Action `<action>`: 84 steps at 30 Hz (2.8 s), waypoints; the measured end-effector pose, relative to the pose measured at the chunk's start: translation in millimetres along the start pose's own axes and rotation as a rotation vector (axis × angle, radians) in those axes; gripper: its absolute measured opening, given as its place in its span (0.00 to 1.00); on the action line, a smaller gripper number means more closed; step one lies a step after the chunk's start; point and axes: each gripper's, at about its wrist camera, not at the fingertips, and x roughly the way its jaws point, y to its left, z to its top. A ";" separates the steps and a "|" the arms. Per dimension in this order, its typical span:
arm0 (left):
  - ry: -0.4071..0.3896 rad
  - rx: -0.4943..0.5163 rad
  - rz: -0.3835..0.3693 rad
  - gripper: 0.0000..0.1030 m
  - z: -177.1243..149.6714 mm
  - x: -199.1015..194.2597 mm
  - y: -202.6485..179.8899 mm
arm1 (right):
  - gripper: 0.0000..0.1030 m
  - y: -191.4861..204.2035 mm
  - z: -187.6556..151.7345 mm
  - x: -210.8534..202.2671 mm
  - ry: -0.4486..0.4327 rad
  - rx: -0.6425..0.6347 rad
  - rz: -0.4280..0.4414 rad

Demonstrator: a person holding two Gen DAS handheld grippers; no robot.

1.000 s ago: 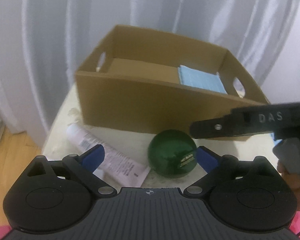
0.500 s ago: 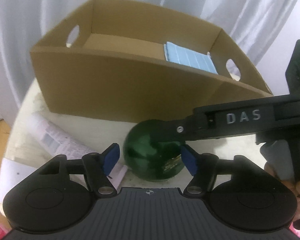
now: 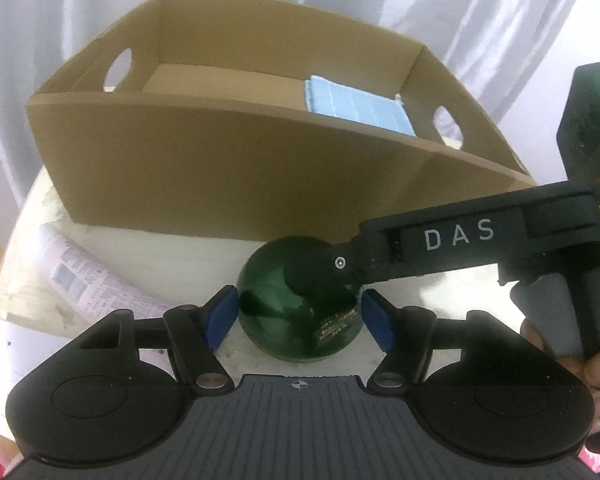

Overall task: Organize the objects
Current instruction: 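Move the right tool to the dark green ball and close around it, then lift the green ball with the right tool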

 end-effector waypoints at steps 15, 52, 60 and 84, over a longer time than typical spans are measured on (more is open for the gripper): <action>0.006 0.048 -0.111 0.65 -13.9 -6.5 -32.5 | 0.62 -26.7 -21.8 -27.3 0.043 0.044 -0.002; 0.080 -0.010 -0.078 0.77 -6.0 22.7 -18.0 | 0.73 -38.0 -7.6 -6.7 0.040 0.124 0.030; 0.084 -0.021 -0.079 0.77 -8.0 23.6 -19.9 | 0.74 -41.0 -15.3 -9.4 0.054 0.140 0.045; 0.074 0.008 -0.094 0.77 -22.4 8.3 -39.1 | 0.75 -40.4 -32.7 -18.2 0.094 0.150 0.025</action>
